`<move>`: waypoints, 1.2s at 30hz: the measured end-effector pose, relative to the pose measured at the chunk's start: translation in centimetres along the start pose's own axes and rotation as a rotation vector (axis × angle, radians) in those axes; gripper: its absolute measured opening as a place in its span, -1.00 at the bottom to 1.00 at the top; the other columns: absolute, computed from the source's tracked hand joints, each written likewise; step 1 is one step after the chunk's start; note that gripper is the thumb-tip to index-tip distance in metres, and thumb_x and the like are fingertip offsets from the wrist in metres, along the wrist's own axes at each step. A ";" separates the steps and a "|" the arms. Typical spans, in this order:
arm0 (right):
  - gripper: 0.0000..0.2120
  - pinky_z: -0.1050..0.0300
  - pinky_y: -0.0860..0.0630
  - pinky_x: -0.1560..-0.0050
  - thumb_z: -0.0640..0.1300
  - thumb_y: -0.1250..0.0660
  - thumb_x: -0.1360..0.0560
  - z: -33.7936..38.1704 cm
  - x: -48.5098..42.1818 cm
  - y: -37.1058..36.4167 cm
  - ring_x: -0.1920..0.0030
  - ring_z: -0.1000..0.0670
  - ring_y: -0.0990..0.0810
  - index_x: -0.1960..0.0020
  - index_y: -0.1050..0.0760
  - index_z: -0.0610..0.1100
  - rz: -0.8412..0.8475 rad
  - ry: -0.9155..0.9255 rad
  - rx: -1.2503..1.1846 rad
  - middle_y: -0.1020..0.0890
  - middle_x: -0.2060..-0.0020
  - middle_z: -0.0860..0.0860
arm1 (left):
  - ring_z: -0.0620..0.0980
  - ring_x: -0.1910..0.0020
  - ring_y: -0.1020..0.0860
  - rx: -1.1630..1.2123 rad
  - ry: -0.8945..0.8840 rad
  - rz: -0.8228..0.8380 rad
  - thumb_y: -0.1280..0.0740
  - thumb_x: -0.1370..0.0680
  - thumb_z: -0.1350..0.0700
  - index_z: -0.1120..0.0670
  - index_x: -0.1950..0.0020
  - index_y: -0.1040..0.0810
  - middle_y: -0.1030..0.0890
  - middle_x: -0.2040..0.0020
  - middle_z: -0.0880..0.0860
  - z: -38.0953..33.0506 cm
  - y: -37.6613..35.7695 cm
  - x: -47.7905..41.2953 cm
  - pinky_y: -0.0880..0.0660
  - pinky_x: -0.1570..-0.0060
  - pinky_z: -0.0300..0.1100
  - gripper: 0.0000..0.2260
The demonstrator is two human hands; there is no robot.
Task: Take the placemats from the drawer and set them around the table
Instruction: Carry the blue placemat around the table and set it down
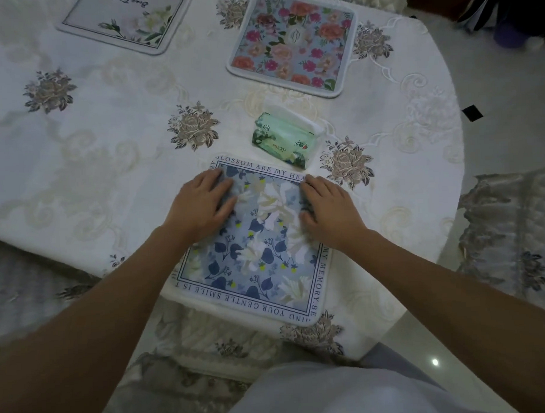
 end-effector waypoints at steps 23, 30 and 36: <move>-0.46 -0.10 -0.21 -0.47 0.04 -0.14 -0.52 5.3 15.1 -5.2 -0.50 -0.12 -0.23 -0.47 -0.32 -0.10 0.168 0.533 -0.026 -0.33 -0.49 -0.08 | 0.15 -0.38 -0.43 0.007 -0.003 -0.157 -0.20 -0.63 -0.06 0.12 -0.36 -0.54 -0.49 -0.41 0.17 -13.1 -7.5 20.6 -0.32 -0.36 0.04 -0.61; -0.48 -0.09 -0.27 -0.45 0.05 -0.13 -0.53 2.1 16.3 -4.8 -0.49 -0.10 -0.28 -0.46 -0.36 -0.07 0.165 0.518 0.008 -0.36 -0.48 -0.05 | 0.11 -0.51 -0.30 0.000 0.153 -0.082 -0.10 -0.65 -0.09 0.05 -0.49 -0.42 -0.36 -0.52 0.13 -12.5 -8.6 22.0 -0.31 -0.40 0.11 -0.55; -0.47 -0.06 -0.23 -0.48 0.08 -0.12 -0.58 -2.2 19.0 -4.1 -0.52 -0.06 -0.21 -0.52 -0.24 -0.04 0.155 0.420 0.040 -0.25 -0.53 -0.01 | 0.16 -0.52 -0.28 -0.054 0.418 0.040 0.09 -0.62 -0.24 0.02 -0.55 -0.33 -0.28 -0.56 0.13 -13.1 -7.5 21.6 -0.25 -0.44 0.17 -0.40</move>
Point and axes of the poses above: each hand's wrist, its own x-axis away from the middle knuckle, its own y-axis out of the back of the hand, z = x × y, the point moved 1 cm from there along -x, towards the middle knuckle
